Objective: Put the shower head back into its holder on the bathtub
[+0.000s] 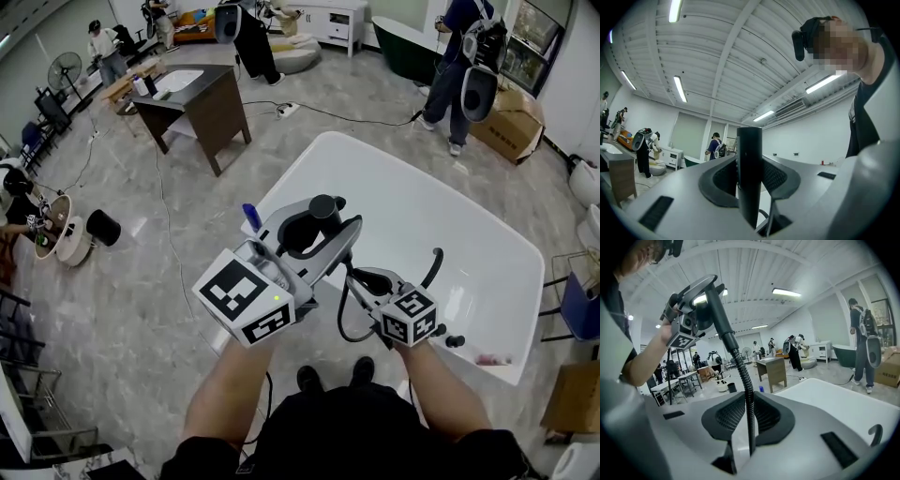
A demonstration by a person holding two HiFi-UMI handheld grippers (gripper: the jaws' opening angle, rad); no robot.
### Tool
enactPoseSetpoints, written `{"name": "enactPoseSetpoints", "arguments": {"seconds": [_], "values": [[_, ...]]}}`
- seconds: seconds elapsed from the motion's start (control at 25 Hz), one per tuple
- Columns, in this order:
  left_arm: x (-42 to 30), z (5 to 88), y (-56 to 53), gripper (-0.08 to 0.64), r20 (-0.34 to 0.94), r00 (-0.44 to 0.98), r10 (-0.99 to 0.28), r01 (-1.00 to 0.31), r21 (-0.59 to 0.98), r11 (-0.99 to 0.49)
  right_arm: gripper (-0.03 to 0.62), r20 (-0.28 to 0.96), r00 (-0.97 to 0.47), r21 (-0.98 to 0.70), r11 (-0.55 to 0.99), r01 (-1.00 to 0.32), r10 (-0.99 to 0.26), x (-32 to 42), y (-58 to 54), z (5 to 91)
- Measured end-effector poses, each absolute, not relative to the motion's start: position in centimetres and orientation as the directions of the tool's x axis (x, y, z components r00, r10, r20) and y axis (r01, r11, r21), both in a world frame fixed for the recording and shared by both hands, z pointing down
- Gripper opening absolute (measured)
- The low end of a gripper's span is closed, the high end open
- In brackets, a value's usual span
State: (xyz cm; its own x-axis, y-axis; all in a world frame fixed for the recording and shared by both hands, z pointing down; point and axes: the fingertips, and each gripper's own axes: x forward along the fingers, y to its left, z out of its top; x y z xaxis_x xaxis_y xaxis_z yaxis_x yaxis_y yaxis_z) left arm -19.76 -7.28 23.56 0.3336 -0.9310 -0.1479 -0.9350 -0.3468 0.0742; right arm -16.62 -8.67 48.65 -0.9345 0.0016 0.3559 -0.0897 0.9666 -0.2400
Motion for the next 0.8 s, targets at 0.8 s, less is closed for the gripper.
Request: {"name": "enactPoseSetpoints", "arguments": {"seconds": [0.8], "values": [[-27.6, 22.9, -5.6, 0.126, -0.225, 0.134, -0.965, -0.982, 0.104, -0.161, 0.061, 0.303, -0.947, -0.092, 0.986, -0.137, -0.104, -20.4, -16.6, 41.7]]}}
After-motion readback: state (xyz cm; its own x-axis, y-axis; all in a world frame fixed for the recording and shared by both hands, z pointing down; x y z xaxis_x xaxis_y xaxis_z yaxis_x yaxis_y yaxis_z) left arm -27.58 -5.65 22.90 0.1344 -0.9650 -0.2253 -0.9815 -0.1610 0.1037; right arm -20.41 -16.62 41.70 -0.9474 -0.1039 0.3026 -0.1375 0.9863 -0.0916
